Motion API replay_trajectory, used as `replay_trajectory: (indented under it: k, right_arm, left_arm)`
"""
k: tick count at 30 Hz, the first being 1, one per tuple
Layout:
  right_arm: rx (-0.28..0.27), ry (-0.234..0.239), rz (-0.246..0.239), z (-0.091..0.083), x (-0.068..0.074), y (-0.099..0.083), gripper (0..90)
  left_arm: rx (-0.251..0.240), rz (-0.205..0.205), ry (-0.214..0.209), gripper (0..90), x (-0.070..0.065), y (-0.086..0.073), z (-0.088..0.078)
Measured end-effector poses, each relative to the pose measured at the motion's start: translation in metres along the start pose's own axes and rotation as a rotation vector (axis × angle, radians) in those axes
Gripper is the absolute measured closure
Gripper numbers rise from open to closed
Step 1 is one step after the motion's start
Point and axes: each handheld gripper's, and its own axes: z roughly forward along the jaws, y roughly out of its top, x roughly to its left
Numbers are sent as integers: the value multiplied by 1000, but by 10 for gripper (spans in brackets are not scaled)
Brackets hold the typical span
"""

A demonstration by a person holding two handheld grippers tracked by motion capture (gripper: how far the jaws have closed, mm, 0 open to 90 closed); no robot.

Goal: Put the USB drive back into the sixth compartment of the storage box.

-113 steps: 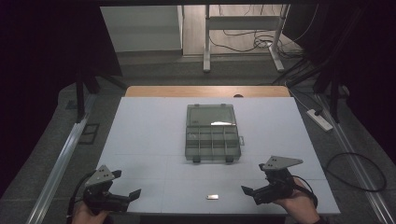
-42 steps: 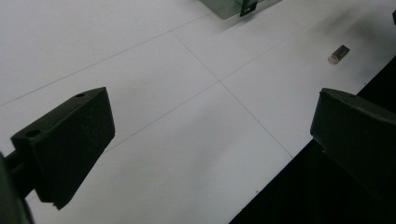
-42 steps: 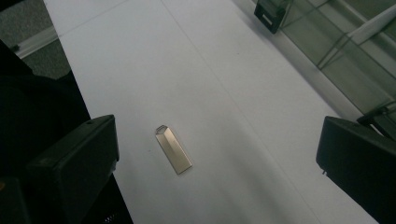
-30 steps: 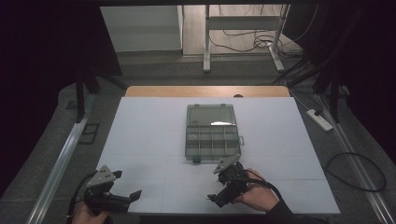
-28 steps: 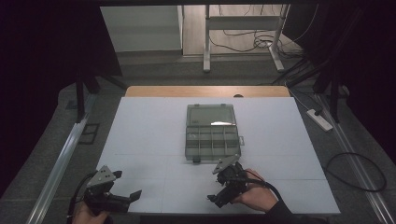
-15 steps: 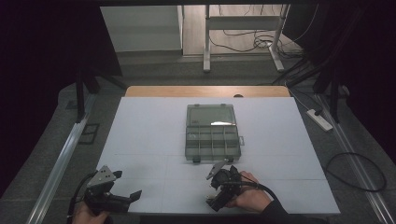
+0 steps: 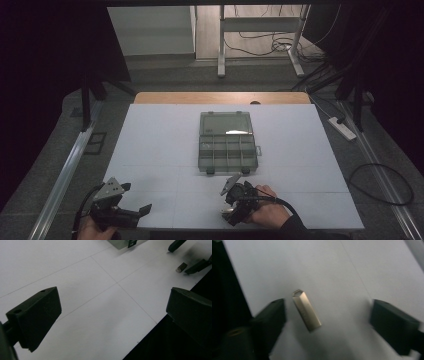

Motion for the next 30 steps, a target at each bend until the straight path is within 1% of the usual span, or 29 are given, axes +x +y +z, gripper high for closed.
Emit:
replay_trajectory:
  k: [1,2,3,5,6,7,9,14,17,20,22,25,27,30]
  right_arm:
    - [-7,7,-10,-1,0,0,302]
    - [-10,14,-23,-3,1,0,426]
    - [-10,14,-23,-3,1,0,426]
    - [-12,24,-36,-5,2,0,550]
    - [-9,30,-39,-6,2,1,694]
    - [-9,30,-39,-6,2,1,694]
    - [-8,40,-51,-7,2,1,781]
    - [-11,40,-57,-7,2,1,783]
    - [-15,56,-35,-7,0,1,784]
    - [-38,57,-23,-10,-2,1,784]
    - [-66,49,-22,-14,-4,2,784]
    - [-97,48,-8,-18,-6,2,784]
    - [-110,54,5,-21,-9,2,784]
    - [-120,54,10,-23,-11,2,784]
  left_arm:
    - [0,0,0,0,0,0,0]
    - [0,2,1,0,0,0,0]
    - [0,2,1,0,0,0,0]
    - [1,3,1,0,0,0,0]
    - [1,3,1,0,0,0,0]
    - [1,3,1,0,0,0,0]
    - [0,4,1,0,0,0,0]
    - [0,7,2,0,-1,0,0]
    - [-1,8,1,0,-1,0,0]
    - [0,10,2,0,-1,0,0]
    - [0,10,2,0,-1,0,0]
    - [1,10,2,0,-1,0,0]
    - [1,11,3,0,-1,0,0]
    - [2,10,3,0,-1,0,0]
